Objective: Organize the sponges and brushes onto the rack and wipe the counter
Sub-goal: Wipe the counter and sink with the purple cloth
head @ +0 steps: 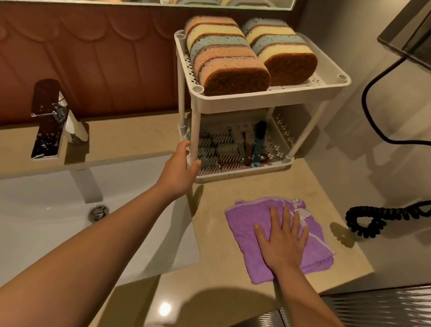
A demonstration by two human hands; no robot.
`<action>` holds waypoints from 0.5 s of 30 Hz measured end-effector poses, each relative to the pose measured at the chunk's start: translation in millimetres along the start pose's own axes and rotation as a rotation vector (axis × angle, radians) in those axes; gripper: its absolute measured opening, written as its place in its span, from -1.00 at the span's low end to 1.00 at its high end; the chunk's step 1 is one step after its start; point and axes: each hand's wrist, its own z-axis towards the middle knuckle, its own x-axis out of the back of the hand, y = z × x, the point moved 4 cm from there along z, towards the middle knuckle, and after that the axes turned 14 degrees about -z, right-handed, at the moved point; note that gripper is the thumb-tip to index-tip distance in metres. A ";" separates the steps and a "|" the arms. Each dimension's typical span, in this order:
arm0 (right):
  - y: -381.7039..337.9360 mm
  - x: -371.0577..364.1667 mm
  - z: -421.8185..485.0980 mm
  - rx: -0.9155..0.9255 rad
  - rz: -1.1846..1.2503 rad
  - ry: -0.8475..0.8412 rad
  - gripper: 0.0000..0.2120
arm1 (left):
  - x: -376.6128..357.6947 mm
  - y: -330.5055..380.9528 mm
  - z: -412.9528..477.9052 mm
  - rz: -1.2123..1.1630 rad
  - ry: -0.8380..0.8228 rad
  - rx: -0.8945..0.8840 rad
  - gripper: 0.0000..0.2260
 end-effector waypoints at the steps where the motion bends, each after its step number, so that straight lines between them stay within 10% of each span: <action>1: 0.0 -0.2 -0.3 0.003 0.000 -0.003 -0.12 | 0.3 0.0 -1.2 0.005 0.001 0.012 -0.55; 15: 6.3 10.8 59.8 -0.091 0.085 -0.046 -0.14 | 4.5 28.7 30.5 0.384 0.233 -0.086 -0.75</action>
